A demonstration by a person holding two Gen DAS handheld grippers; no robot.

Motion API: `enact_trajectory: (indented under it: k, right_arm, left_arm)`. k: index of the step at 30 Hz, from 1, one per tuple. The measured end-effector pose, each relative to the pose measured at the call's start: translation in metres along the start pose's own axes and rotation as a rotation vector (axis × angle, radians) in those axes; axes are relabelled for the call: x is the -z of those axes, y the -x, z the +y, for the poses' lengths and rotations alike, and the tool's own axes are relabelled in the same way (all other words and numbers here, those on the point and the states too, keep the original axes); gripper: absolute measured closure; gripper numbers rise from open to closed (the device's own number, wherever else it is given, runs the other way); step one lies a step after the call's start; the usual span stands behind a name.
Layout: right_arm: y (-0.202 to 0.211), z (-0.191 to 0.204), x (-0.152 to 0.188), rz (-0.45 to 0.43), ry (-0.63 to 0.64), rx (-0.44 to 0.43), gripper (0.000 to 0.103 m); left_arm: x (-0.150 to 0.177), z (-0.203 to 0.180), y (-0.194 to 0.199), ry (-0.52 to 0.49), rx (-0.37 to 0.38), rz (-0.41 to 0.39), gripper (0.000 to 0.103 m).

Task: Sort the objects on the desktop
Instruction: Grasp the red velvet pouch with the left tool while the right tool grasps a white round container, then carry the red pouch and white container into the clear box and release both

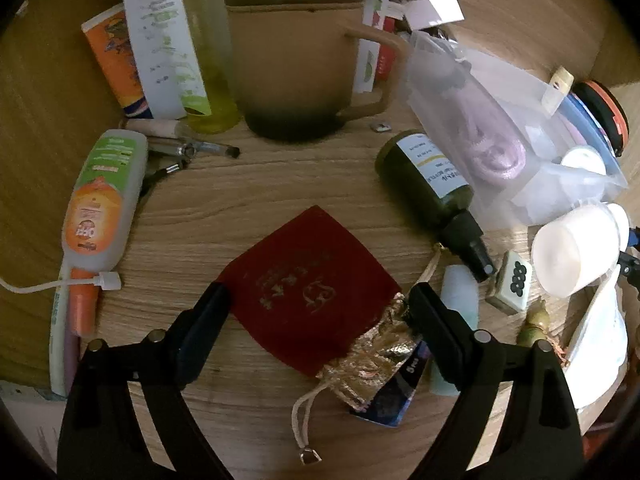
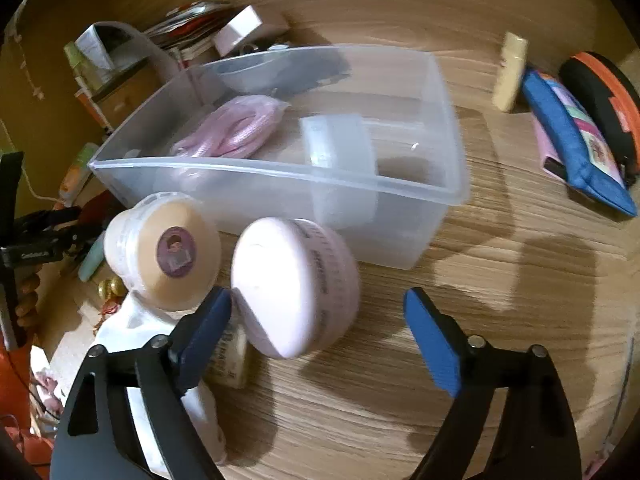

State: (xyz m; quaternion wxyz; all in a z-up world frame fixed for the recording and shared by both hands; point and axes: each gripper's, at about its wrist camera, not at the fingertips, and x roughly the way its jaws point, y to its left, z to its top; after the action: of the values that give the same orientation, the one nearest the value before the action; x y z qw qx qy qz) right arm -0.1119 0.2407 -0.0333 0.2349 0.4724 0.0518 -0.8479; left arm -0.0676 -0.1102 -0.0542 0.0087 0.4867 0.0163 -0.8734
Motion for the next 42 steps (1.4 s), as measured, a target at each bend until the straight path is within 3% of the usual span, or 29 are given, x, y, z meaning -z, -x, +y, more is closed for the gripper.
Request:
enact_trajectory:
  k: [4, 10, 13, 20, 26, 35, 42]
  right_arm:
    - [-0.007, 0.006, 0.000, 0.014, 0.018, -0.025, 0.046]
    - [-0.006, 0.008, 0.004, -0.002, 0.015, -0.027, 0.047]
    - [0.003, 0.005, 0.006, -0.029, 0.003, -0.032, 0.047]
    - [0.039, -0.004, 0.010, -0.103, -0.025, -0.043, 0.047]
    - [0.066, 0.000, 0.003, -0.173, -0.002, -0.030, 0.047]
    - [0.091, 0.009, -0.025, -0.263, 0.038, -0.039, 0.047]
    - [0.092, 0.014, -0.051, -0.303, 0.050, -0.059, 0.047]
  left_arm:
    - [0.010, 0.001, 0.006, 0.002, -0.045, -0.039, 0.032]
    - [0.021, 0.014, 0.018, 0.058, -0.079, -0.061, 0.068]
    - [0.019, 0.021, 0.027, 0.097, -0.054, -0.074, 0.072]
    - [0.016, 0.013, 0.053, 0.113, -0.013, -0.155, 0.076]
    - [-0.009, 0.000, 0.080, 0.078, 0.026, -0.226, 0.076]
    - [-0.046, -0.030, 0.101, 0.024, 0.102, -0.326, 0.076]
    - [-0.071, -0.059, 0.103, -0.021, 0.148, -0.356, 0.076]
